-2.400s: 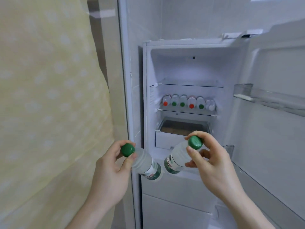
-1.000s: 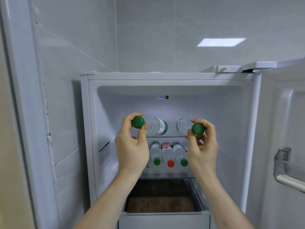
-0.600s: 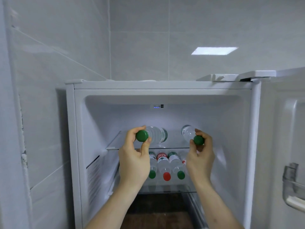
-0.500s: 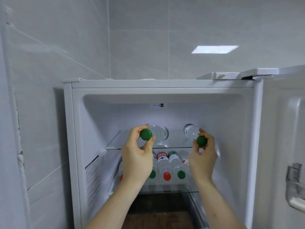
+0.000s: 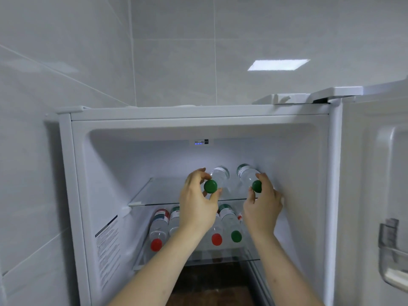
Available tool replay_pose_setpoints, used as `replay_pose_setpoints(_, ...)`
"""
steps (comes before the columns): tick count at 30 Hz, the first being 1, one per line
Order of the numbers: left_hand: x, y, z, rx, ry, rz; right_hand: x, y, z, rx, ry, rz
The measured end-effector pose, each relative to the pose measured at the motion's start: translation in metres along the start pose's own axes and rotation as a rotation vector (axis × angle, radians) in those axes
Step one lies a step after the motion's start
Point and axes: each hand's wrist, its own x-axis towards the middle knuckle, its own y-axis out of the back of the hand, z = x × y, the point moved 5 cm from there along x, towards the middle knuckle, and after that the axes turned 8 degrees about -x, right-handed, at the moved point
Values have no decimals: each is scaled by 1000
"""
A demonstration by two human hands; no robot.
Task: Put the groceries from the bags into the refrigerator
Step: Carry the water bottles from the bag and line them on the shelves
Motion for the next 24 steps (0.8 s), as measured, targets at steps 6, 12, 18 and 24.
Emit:
replay_pose_setpoints(6,8,-16,-10,118,40,-62,-7,6,4,9,33,16)
replay_pose_setpoints(12,23,-36,-14,109,179,-154,-3,6,5,-28,16,5)
replay_pose_setpoints(18,36,-52,-11,74,308,-258,-1,8,-1,-63,-17,-1)
replay_pose_setpoints(24,42,-60,-7,45,345,-318,-3,7,-4,-71,20,-60)
